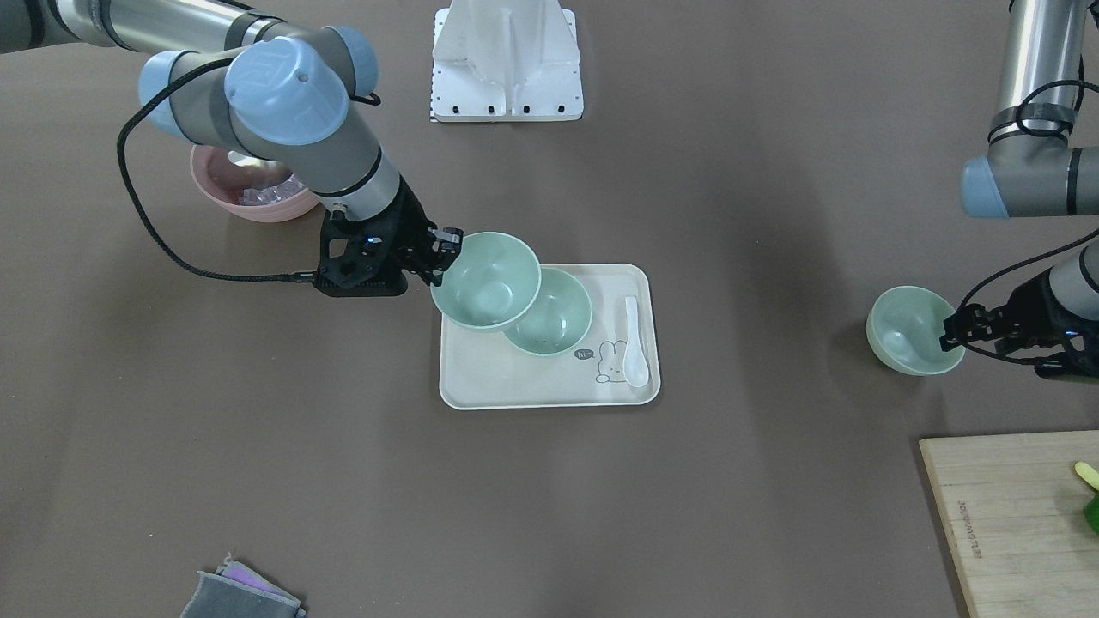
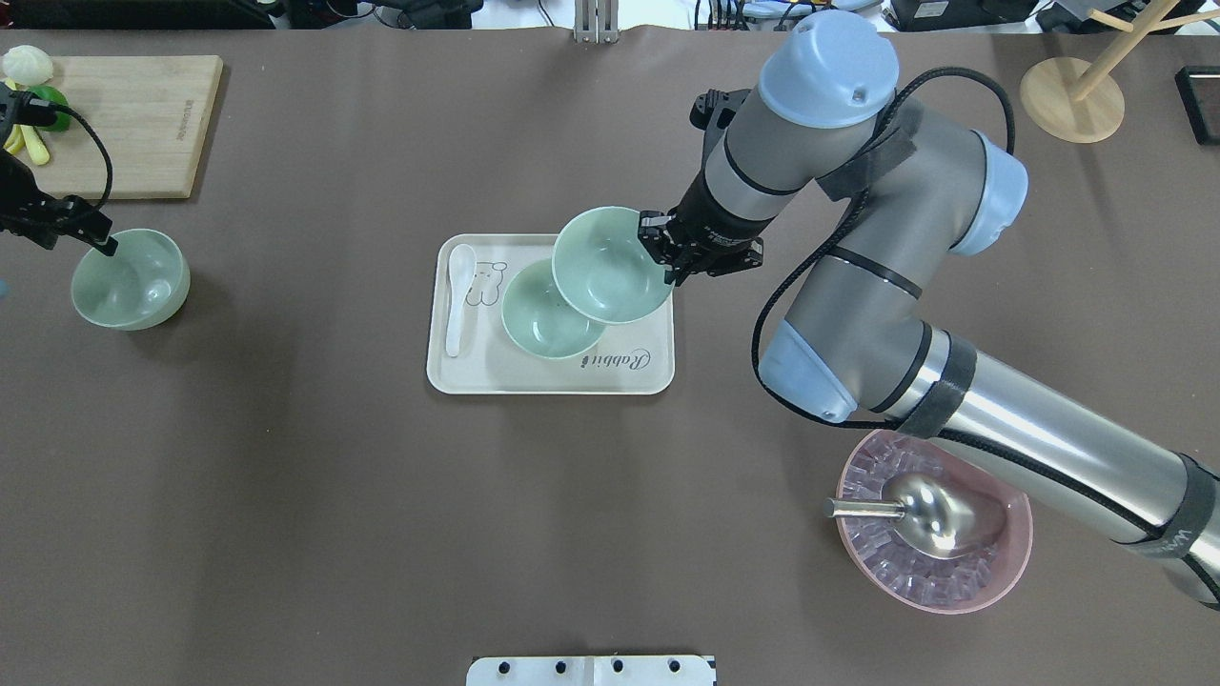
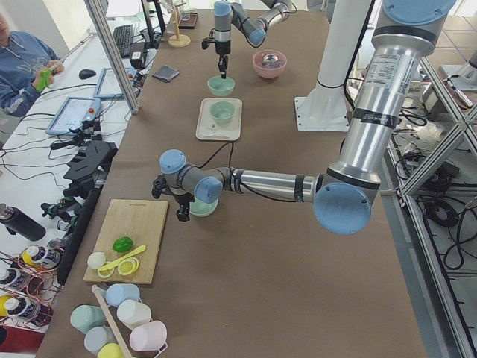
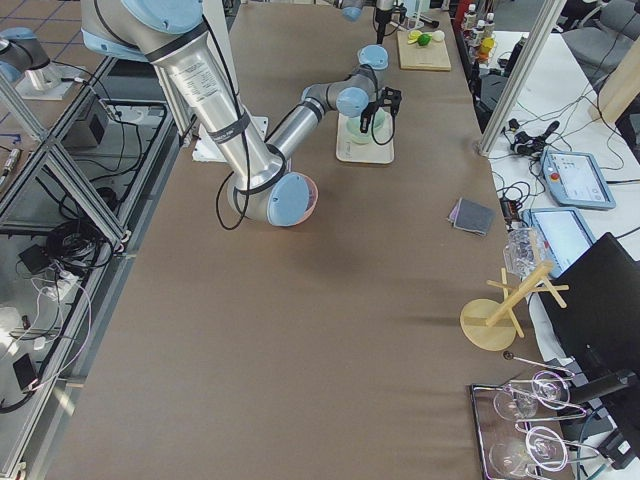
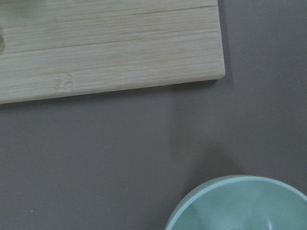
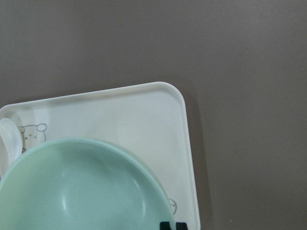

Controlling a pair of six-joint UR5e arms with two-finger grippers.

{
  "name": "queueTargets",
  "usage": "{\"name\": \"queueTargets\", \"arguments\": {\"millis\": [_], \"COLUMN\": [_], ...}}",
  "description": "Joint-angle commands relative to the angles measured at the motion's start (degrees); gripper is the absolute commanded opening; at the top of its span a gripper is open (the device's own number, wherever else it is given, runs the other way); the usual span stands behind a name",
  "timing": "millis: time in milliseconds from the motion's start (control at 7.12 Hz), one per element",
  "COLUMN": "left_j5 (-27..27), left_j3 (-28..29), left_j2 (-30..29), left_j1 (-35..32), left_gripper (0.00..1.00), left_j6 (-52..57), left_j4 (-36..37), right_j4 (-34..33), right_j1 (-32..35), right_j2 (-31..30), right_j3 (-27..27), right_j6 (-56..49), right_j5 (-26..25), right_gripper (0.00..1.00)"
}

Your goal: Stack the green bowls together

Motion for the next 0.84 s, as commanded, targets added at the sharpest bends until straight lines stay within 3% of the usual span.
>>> {"name": "queueTargets", "arguments": {"millis": [0, 421, 702], "left_j5": [0.07, -0.11, -0.28], "left_j3": [0.35, 0.0, -0.35], "left_j2": [0.01, 0.44, 0.45], "left_j1": [0.18, 0.88, 1.15], "left_gripper": [0.66, 0.43, 0.0], "left_j6": [0.07, -0.02, -0.02], "left_j4": [-0.12, -0.12, -0.12], "right_j4": [0.62, 1.42, 3.86], "right_j1": [-2.26, -2.79, -3.93], "right_j2": [1.35, 2.14, 1.97], "right_j3": [-1.03, -2.27, -2.62], "right_j6": [2.32, 2.5, 3.63], "right_j5": [-3.2, -3.21, -3.22], "right_gripper": [0.0, 0.0, 0.0]}}
